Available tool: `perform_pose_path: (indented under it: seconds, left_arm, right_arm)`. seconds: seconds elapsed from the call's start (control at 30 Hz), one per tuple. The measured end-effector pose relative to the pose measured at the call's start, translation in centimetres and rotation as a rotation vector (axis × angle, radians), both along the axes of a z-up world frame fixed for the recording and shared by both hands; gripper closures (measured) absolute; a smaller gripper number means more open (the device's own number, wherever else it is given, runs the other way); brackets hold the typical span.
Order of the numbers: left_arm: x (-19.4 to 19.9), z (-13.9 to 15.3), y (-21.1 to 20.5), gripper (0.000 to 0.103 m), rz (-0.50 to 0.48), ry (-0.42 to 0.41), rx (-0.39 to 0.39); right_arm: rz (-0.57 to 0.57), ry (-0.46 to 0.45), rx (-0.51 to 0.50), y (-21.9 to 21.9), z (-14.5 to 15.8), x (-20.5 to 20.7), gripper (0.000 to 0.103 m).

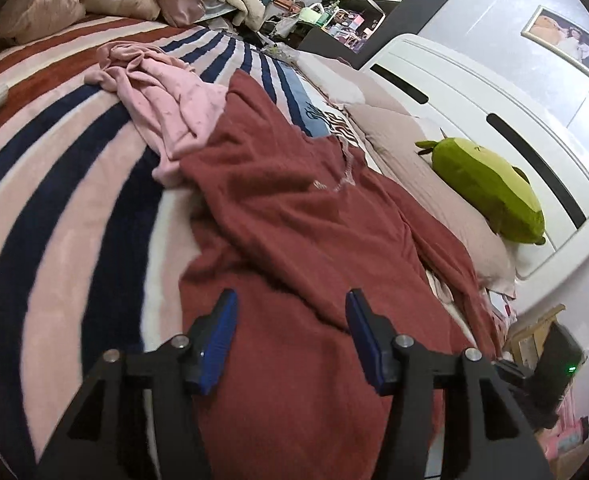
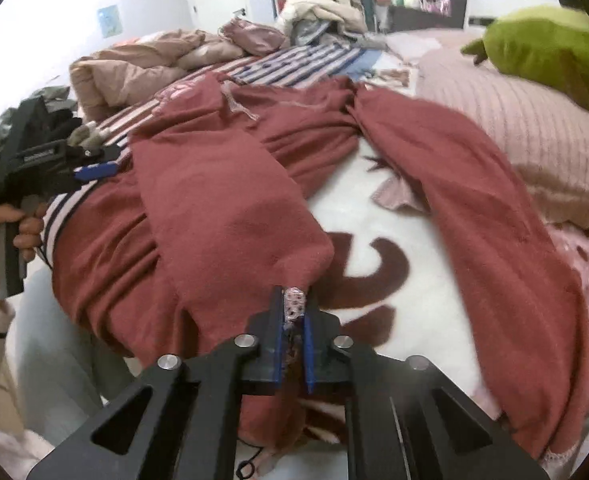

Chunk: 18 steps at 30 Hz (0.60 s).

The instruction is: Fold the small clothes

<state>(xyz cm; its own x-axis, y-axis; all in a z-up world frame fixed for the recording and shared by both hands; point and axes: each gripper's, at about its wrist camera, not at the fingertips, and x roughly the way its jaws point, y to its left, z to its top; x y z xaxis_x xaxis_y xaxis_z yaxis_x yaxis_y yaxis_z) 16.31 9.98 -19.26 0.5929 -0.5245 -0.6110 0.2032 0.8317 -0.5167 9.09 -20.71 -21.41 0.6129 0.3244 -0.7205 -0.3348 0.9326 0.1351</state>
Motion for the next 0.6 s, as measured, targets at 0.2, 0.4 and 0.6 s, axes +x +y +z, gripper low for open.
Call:
perform_pose_path:
  seconds: [0.2, 0.4, 0.6]
  left_arm:
    - [-1.8, 1.1, -0.3, 0.052, -0.004, -0.022, 0.005]
    - [-2.9, 2.1, -0.4, 0.052, -0.003, -0.043, 0.013]
    - [-3.5, 2.5, -1.2, 0.05, -0.001, -0.051, 0.035]
  right_arm:
    - [0.042, 0.005, 0.098, 0.6, 1.8, -3.2, 0.102]
    - [0.009, 0.055, 0.21, -1.0, 0.9, -5.0, 0.103]
    - [-0.011, 0.134, 0.225, -1.1, -1.3, -4.9, 0.099]
